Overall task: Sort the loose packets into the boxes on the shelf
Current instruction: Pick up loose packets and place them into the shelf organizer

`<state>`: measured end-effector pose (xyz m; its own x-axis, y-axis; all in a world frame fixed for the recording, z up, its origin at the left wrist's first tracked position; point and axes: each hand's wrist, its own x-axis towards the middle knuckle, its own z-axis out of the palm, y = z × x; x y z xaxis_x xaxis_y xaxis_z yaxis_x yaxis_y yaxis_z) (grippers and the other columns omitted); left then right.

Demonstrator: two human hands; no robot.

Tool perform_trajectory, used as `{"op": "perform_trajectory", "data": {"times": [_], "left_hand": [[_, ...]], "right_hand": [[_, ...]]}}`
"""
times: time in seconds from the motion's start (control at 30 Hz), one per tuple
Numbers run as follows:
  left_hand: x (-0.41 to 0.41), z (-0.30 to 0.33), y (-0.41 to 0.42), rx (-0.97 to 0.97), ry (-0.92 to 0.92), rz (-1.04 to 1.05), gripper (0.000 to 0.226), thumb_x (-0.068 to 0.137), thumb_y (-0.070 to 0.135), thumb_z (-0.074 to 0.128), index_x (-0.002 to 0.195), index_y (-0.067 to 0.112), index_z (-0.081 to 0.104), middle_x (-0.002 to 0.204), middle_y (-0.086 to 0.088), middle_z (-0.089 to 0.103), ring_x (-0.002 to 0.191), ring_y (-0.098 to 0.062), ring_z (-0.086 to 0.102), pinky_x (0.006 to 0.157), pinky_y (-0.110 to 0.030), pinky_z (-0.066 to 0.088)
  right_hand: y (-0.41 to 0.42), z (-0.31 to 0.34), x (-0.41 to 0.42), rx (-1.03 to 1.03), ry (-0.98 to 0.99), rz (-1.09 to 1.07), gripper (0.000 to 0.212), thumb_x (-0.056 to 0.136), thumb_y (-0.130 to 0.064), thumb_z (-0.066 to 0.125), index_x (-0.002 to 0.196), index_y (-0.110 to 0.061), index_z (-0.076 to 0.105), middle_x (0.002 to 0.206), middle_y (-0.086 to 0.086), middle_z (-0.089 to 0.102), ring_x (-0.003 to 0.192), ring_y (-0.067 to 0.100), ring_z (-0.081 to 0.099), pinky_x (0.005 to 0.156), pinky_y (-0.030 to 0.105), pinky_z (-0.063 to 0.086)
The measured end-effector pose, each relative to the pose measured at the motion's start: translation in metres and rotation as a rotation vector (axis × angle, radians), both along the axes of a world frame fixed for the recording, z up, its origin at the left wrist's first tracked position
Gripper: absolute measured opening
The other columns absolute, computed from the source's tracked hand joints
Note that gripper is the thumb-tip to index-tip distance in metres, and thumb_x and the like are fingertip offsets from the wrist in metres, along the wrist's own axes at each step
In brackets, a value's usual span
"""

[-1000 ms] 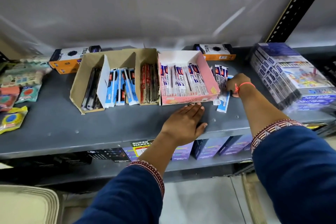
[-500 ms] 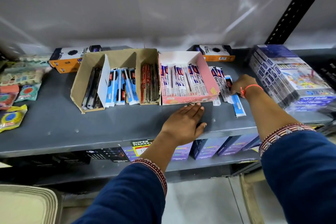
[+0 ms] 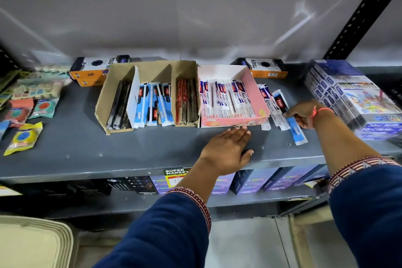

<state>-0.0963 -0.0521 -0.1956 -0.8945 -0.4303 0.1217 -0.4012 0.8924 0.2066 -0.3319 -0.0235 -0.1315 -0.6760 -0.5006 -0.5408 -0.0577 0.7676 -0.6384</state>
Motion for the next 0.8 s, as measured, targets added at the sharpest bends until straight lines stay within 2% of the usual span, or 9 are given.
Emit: {"op": "perform_trajectory", "data": {"times": [0.07,0.17,0.27,0.33,0.43,0.57,0.8], "left_hand": [[0.000,0.000,0.000,-0.001,-0.011,-0.002,0.055,0.100,0.037,0.034,0.144,0.005,0.025,0.152,-0.014,0.023,0.140,-0.024,0.020,0.113,-0.030,0.007],[0.003,0.001,0.002,0.007,-0.020,0.002,0.056,0.100,0.038,0.032,0.145,0.006,0.022,0.154,-0.013,0.020,0.141,-0.023,0.016,0.113,-0.029,0.005],[0.010,0.004,0.002,0.033,-0.028,0.020,0.057,0.101,0.040,0.029,0.146,0.008,0.018,0.155,-0.009,0.015,0.142,-0.019,0.010,0.112,-0.026,0.001],[0.018,0.005,0.004,0.049,-0.038,0.043,0.057,0.101,0.040,0.027,0.147,0.009,0.016,0.156,-0.007,0.011,0.142,-0.017,0.006,0.111,-0.024,-0.002],[0.031,0.008,0.006,0.058,-0.060,0.074,0.057,0.101,0.040,0.026,0.147,0.010,0.013,0.157,-0.006,0.008,0.142,-0.016,0.005,0.110,-0.023,-0.002],[0.052,0.010,0.004,0.074,-0.073,0.123,0.057,0.100,0.041,0.027,0.147,0.012,0.014,0.157,-0.004,0.009,0.142,-0.016,0.007,0.112,-0.027,0.006],[0.099,0.009,-0.003,0.026,-0.028,0.228,0.053,0.100,0.040,0.032,0.145,0.012,0.026,0.155,-0.003,0.020,0.140,-0.016,0.017,0.111,-0.027,0.014]], "right_hand": [[0.006,0.007,0.000,-0.095,-0.021,-0.045,0.040,0.084,0.006,0.061,0.053,-0.010,0.040,0.044,0.005,0.035,0.041,0.013,0.031,0.041,0.017,0.028],[0.015,0.022,0.006,-0.299,-0.126,-0.076,0.029,0.085,0.001,0.061,0.061,-0.010,0.050,0.056,0.002,0.039,0.052,0.010,0.029,0.047,0.016,0.029],[0.020,0.041,0.023,-0.431,-0.256,-0.046,0.021,0.089,-0.002,0.058,0.069,-0.010,0.055,0.063,0.000,0.053,0.056,0.008,0.038,0.042,0.012,0.037],[0.020,0.050,0.037,-0.485,-0.350,-0.019,0.023,0.090,-0.002,0.054,0.069,-0.012,0.055,0.052,-0.003,0.063,0.049,0.005,0.047,0.036,0.010,0.042],[0.018,0.058,0.061,-0.559,-0.461,0.049,0.024,0.090,0.003,0.051,0.072,-0.012,0.056,0.042,-0.006,0.065,0.034,0.000,0.054,0.039,0.009,0.046],[0.010,0.060,0.098,-0.591,-0.539,0.147,0.024,0.087,0.010,0.051,0.076,-0.009,0.058,0.046,-0.002,0.069,0.038,0.003,0.062,0.045,0.012,0.053],[-0.020,0.062,0.158,-0.523,-0.515,0.282,0.025,0.086,0.008,0.056,0.072,-0.013,0.057,0.042,-0.006,0.066,0.037,-0.001,0.061,0.044,0.012,0.053]]}}
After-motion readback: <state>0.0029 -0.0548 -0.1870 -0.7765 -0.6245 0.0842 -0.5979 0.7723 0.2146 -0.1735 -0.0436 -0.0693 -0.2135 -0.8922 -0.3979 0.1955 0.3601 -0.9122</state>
